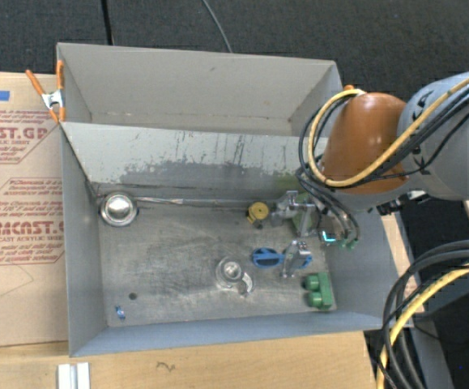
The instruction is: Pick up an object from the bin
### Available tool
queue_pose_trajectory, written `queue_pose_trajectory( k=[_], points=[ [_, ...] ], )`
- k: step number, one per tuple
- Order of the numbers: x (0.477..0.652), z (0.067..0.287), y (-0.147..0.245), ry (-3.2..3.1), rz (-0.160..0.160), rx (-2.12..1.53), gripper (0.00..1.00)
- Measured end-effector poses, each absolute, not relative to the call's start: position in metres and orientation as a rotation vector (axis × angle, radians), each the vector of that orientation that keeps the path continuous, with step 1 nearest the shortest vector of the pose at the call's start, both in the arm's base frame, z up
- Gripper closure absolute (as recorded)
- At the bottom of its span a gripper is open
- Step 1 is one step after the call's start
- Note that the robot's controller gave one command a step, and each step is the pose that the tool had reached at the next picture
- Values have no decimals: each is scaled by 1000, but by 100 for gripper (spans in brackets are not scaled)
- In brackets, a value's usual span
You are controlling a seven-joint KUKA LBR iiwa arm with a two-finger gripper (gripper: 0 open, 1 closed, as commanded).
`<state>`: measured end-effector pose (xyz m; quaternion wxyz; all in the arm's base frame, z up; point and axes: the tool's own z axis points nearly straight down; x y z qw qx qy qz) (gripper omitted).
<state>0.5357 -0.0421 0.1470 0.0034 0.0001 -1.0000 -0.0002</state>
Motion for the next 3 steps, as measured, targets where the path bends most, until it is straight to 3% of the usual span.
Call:
queue_pose_trajectory(
  k=[1, 2, 3],
  points=[
    [550, 70, -74, -3147, -1, -137, 0],
    [548, 74, -73, -3136, -1, -129, 100],
    [553, 241, -64, -3143, 3, 234, 100]
  ],
)
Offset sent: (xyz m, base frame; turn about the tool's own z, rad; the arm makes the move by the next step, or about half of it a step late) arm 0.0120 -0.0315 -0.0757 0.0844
